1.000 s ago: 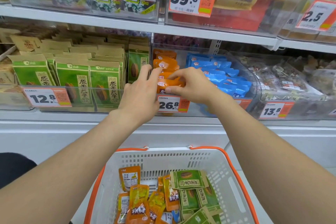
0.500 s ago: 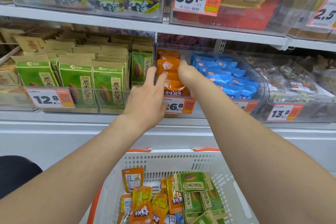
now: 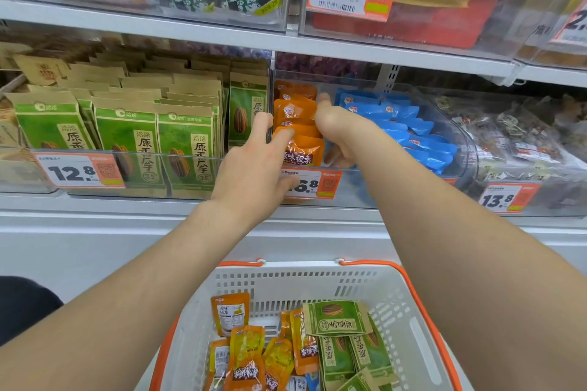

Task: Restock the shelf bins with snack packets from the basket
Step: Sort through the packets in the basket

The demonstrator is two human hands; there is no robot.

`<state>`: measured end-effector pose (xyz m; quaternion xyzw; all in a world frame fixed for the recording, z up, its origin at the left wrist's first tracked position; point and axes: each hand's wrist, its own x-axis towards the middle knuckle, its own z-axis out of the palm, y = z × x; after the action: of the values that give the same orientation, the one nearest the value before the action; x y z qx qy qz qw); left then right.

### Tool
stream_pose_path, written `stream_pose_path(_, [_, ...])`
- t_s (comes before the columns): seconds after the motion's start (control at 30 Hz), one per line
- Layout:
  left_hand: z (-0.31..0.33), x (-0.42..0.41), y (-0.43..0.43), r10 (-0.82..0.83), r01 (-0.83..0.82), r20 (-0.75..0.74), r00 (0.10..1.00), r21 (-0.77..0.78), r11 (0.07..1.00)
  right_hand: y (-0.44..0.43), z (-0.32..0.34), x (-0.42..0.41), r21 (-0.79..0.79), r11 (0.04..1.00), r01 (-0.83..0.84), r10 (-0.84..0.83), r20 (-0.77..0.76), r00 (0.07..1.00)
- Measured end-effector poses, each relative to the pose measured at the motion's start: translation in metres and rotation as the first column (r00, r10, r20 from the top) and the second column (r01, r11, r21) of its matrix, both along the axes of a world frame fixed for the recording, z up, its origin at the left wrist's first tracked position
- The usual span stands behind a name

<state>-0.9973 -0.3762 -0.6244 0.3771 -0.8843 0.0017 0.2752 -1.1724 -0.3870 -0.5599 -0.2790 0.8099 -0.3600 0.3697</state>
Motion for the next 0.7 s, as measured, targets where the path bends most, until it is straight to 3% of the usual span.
stream_pose_path(0.07, [-0.001, 0.0, 0.001, 0.004, -0.004, 0.001, 1.0, 0.0, 1.0, -0.002, -0.001, -0.003, 0.019, 0.997, -0.069, 0.07, -0.063, 0.996])
stream_pose_path(0.23, [0.001, 0.0, 0.006, 0.013, -0.013, 0.014, 1.0, 0.012, 1.0, -0.004, -0.009, -0.003, 0.006, 0.997, -0.081, 0.081, 0.053, 0.995])
stream_pose_path(0.37, [0.0, 0.001, 0.005, -0.002, 0.002, 0.01, 1.0, -0.002, 1.0, -0.012, -0.003, -0.004, -0.016, 1.0, -0.017, 0.015, -0.078, 0.997])
stream_pose_path(0.43, [0.001, 0.001, 0.005, 0.004, -0.004, 0.015, 1.0, 0.0, 1.0, -0.019, -0.006, -0.006, -0.109, 0.994, 0.026, -0.028, -0.012, 1.0])
stream_pose_path(0.57, [0.0, 0.001, 0.006, 0.002, -0.002, 0.016, 1.0, -0.003, 1.0, -0.025, -0.013, -0.006, -0.245, 0.969, 0.009, 0.039, 0.192, 0.981])
stream_pose_path(0.7, [0.0, 0.001, 0.006, 0.004, -0.004, 0.022, 1.0, -0.015, 1.0, -0.041, -0.018, -0.015, -0.253, 0.967, -0.004, 0.053, 0.187, 0.981])
